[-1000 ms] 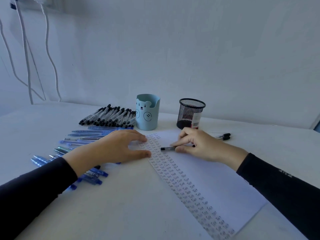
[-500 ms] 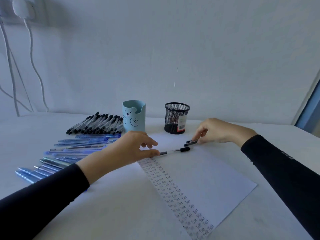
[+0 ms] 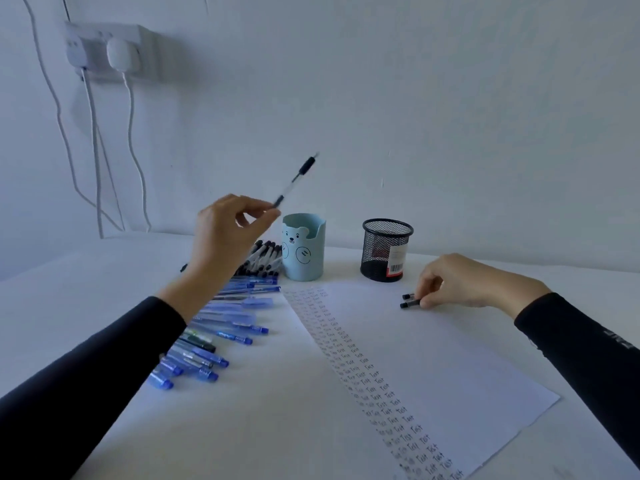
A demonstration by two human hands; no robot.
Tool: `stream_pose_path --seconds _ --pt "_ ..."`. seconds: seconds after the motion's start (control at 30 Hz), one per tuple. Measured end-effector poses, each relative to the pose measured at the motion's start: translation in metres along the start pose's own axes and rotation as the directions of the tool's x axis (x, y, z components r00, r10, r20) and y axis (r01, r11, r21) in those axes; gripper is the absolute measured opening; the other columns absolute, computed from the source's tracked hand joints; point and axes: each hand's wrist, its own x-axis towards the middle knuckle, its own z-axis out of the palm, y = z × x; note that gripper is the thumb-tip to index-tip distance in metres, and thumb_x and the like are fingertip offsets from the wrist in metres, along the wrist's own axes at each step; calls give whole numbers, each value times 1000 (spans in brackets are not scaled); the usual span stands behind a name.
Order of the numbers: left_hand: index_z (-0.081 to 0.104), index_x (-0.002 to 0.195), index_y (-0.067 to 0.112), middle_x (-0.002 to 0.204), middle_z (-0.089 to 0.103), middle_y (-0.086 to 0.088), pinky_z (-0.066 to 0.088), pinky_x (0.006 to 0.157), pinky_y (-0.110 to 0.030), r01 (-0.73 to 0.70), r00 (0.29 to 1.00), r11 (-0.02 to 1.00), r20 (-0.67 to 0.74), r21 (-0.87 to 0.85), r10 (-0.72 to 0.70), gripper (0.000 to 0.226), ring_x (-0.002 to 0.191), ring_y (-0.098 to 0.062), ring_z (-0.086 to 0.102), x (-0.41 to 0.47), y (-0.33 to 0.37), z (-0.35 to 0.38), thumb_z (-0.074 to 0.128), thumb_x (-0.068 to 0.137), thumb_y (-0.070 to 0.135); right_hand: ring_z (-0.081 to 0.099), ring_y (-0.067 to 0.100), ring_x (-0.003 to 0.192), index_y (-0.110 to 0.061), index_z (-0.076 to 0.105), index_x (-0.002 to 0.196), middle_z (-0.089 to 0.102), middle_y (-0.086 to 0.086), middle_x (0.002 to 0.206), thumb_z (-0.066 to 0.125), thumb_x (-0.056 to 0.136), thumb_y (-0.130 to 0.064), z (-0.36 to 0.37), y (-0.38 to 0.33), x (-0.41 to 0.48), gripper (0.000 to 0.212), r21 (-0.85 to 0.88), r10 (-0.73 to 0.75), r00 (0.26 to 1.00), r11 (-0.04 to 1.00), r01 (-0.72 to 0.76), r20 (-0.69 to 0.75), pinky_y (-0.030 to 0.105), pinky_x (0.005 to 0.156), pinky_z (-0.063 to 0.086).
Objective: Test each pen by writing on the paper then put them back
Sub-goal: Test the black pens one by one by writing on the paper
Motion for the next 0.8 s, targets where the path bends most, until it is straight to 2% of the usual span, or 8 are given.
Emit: stream_pose_path --seconds 0.1,0.2,0.3,0.4,0.53,0.6,0.7,0.8 --pt "76 85 21 76 70 9 44 59 -20 227 966 960 86 165 -243 18 57 3 52 7 -31 3 73 83 39 62 11 93 -33 63 80 67 -8 96 76 82 -22 5 -3 4 17 -16 -23 1000 1000 23 -4 27 81 50" --pt "76 79 11 69 70 0 52 57 -30 278 915 904 198 324 -352 29 58 -14 58 2 -54 17 72 85 39 60 11 95 -32 61 86 65 -8 100 72 86 -21 11 -5 7 15 -19 -44 999 999 44 0 23 81 47" --pt "75 72 8 72 72 -6 55 59 -35 264 893 885 249 383 -374 30 60 -22 63 -1 -59 25 72 85 36 59 11 93 -31 63 92 62 -10 99 70 89 -20 14 -8 8 13 -20 -87 996 996 87 13 17 78 44" --pt "71 67 19 73 71 -1 58 61 -38 263 880 881 276 394 -386 26 64 -22 64 -3 -60 28 73 84 39 62 13 91 -37 57 90 64 -7 97 65 93 -24 14 -15 6 15 72 -134 989 988 139 -70 22 80 48" --pt "58 55 14 49 45 0 35 49 -26 214 863 875 335 435 -378 50 45 -18 40 -6 -62 31 60 92 48 57 0 69 -41 52 105 64 2 92 51 100 -35 10 -29 -1 8 271 -135 979 947 172 -150 13 67 49" --pt "50 53 13 46 37 1 30 51 -24 199 847 887 383 417 -370 55 42 -16 31 -6 -60 32 55 94 49 55 6 76 -39 54 110 61 7 98 49 101 -36 7 -37 -3 11 349 -108 980 923 162 -168 12 69 48" --pt "68 78 2 58 57 -9 31 51 -24 222 824 906 428 361 -372 53 43 -14 33 -5 -56 28 51 96 48 58 4 84 -25 61 109 63 4 98 53 97 -42 0 -47 -6 22 585 -30 982 799 137 -188 7 67 43" --pt "72 98 11 83 71 -4 39 55 -24 180 819 928 472 327 -326 38 49 -14 44 -9 -51 19 49 98 41 38 8 57 -17 62 104 40 -7 67 58 75 -75 -6 -51 -5 65 688 54 969 714 132 -242 17 57 33"
